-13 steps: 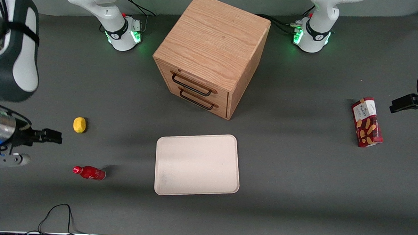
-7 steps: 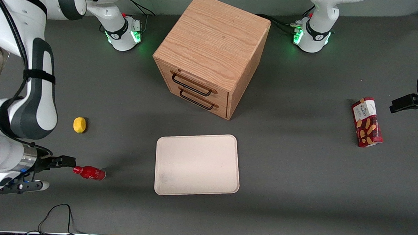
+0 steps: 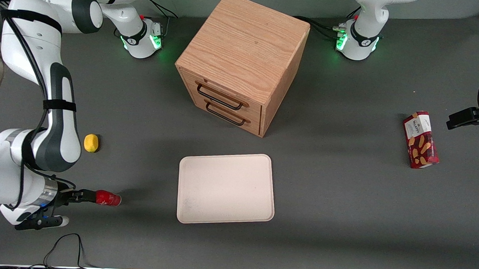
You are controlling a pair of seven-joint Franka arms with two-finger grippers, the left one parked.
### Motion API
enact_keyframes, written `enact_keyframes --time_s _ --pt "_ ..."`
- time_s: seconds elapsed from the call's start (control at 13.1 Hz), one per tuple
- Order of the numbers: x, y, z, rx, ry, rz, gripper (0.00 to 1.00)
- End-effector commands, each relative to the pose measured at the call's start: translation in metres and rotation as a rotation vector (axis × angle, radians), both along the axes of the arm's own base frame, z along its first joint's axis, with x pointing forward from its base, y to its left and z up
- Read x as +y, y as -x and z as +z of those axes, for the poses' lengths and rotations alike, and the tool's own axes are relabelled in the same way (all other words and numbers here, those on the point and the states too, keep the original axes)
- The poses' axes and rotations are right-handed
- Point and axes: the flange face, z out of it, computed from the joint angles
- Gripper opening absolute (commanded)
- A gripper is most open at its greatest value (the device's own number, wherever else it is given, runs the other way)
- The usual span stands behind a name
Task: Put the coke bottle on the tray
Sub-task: 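Close the right gripper around the bottle's neck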
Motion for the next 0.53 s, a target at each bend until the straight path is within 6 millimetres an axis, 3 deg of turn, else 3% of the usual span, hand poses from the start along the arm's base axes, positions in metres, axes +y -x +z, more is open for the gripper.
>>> enact_keyframes --time_s 0.0,0.46 --pt "0.005 0.007 -0.013 0.013 -0.015 0.015 1.00" --pt "0.004 0.013 -0.026 0.028 -0.016 0.011 0.95"
